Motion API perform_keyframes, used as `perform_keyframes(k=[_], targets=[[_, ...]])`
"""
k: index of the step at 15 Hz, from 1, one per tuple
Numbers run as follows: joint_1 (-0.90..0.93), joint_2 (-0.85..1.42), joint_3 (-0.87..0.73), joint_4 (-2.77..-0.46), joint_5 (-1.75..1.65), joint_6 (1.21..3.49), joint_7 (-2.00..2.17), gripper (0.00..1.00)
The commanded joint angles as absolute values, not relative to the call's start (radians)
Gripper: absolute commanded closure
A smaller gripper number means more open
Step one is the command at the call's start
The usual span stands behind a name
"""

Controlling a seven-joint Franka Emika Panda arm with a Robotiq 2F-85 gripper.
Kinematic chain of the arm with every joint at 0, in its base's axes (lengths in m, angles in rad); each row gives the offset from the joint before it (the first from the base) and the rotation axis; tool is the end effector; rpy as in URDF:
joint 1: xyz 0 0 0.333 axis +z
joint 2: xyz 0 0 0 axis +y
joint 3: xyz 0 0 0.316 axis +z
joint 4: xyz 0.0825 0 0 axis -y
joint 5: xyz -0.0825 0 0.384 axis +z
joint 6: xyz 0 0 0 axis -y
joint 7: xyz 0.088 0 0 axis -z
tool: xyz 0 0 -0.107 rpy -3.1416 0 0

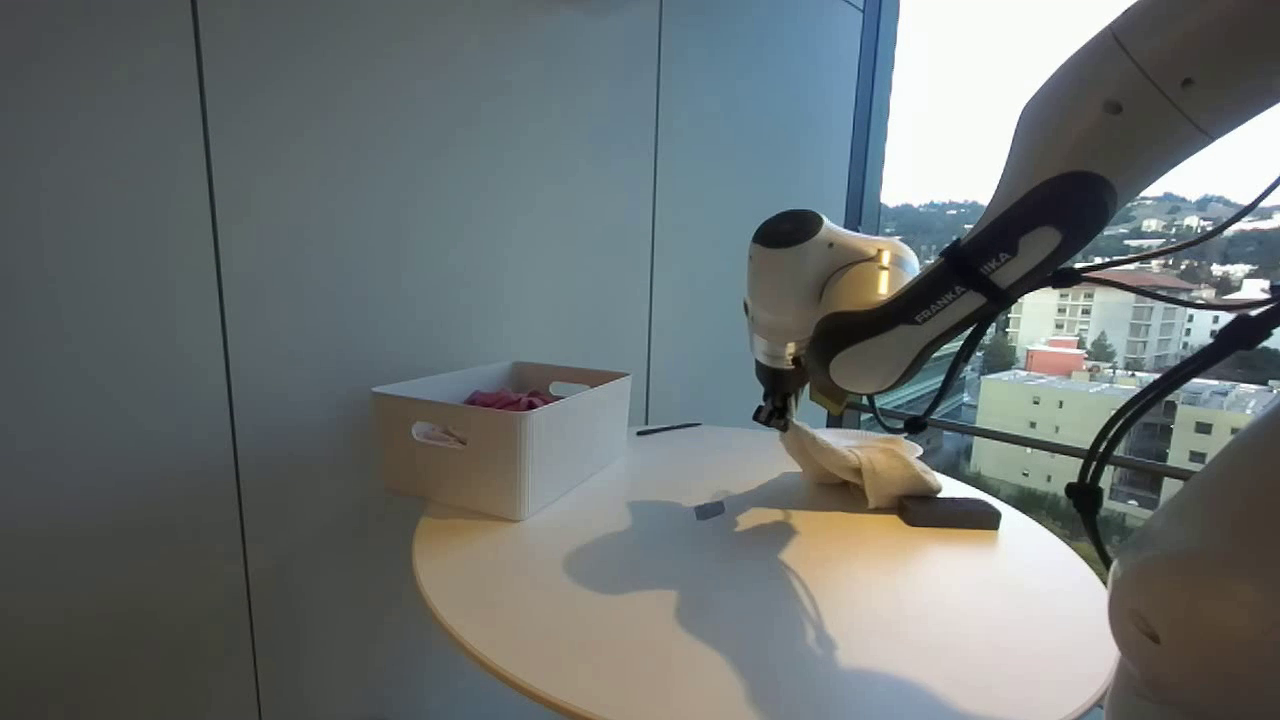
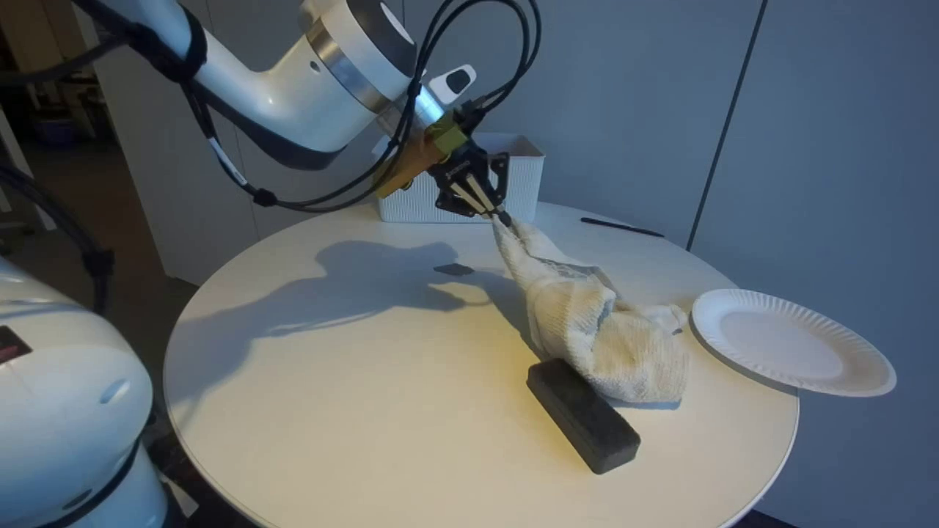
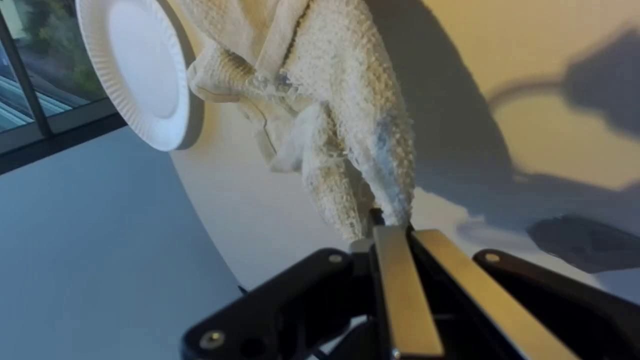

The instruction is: Pick up the white towel from the white basket and put it on the table, fold the white towel twice

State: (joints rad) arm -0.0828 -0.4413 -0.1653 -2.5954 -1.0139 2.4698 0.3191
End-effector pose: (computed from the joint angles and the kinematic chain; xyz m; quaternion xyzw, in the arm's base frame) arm 0.4098 -0.1023 0.4337 0.9308 0.0731 0.1606 0.3201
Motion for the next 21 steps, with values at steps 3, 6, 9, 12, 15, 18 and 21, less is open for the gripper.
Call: perform_keyframes(k=[3,6,9,12,15,18,21], targets=[[0.012,-0.449,-0.126,-2.692,-0.770,2.617,0.109,0.97],[0.077,-0.437,-0.122,-2.717,-0.591,2.681,-0.063,0.97],[0.168,-0.434,-0.114,-2.721,-0.376,2.694,-0.255,0.97],[0.289,-0.420,-0.134,-2.704,-0.168,2.673,-0.443,0.97],[0.420,-0.384,-0.178,-2.673,0.032,2.654,-0.637,0.94],[0.563,-0.350,-0.284,-2.613,0.222,2.581,-0.857,0.61],[0.407,-0.297,-0.168,-2.512,0.151,2.337,-0.906,0.38]])
